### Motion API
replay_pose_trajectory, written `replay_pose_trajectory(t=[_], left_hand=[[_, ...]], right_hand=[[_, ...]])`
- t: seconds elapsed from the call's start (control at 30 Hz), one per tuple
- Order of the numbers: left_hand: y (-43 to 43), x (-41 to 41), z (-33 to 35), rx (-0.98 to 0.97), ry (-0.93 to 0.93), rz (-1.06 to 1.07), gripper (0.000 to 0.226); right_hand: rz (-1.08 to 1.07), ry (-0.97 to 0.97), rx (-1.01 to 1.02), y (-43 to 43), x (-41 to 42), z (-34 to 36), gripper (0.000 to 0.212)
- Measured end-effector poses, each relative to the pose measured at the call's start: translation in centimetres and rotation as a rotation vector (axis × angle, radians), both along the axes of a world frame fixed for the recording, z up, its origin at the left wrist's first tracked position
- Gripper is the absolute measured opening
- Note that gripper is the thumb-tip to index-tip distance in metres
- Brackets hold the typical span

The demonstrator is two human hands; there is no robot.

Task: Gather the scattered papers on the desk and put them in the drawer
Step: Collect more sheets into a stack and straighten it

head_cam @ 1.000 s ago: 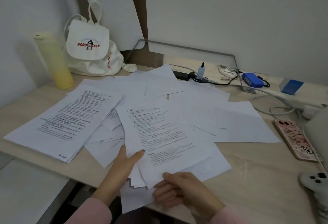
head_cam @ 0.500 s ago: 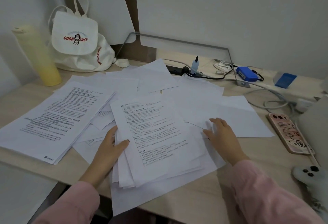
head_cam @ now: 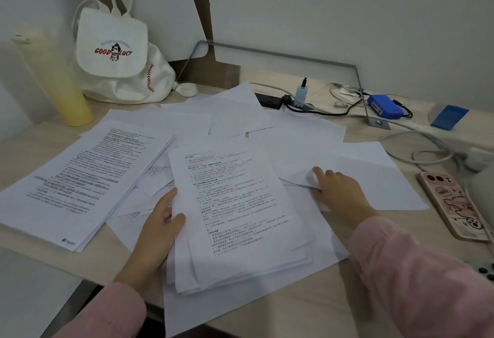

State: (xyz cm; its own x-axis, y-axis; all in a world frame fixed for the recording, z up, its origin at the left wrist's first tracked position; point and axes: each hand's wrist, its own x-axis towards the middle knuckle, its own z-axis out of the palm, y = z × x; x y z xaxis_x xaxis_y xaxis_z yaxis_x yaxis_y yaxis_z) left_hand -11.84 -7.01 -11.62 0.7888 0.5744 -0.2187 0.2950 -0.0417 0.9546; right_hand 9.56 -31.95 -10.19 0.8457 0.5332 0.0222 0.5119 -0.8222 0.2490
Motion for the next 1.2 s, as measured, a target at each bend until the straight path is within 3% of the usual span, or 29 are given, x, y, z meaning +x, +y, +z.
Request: replay_pose_trajectory(t=[0.27,0.43,0.63,0.9,1.07,1.2], left_hand=[[0.4,-0.2,-0.2,0.024,0.034,0.002,0.053],[0.1,-0.3,0.2,0.003,0.008,-0.004,0.051],[0.0,-0.6,0.3,-0.006,0.009,-0.023,0.041],[-0.2,-0.8,0.6,0.017,0.011,-0.021,0.035],[-0.1,-0.9,0.7,-0.001,0.007,-0.025,0.034],[-0.1,-0.9,0.5,0.001,0.009,-0.023,0.033]], right_hand=[[-0.025,-0.056,0.064,-0.9,0.4,0.0,0.029],[-0.175,-0.151,0.570,-2.4,0.0,1.4,0.021],[-0.330,-0.205,1.008,-3.8,-2.1,5.6,0.030],[-0.025,0.149,1.672,-1.5,-7.1,12.0,0.018],[-0.076,0.530,2.138,-0.9,-8.1,13.3,0.016],[-0.316,0.615,2.295,-0.8,-8.2,11.0,0.015]])
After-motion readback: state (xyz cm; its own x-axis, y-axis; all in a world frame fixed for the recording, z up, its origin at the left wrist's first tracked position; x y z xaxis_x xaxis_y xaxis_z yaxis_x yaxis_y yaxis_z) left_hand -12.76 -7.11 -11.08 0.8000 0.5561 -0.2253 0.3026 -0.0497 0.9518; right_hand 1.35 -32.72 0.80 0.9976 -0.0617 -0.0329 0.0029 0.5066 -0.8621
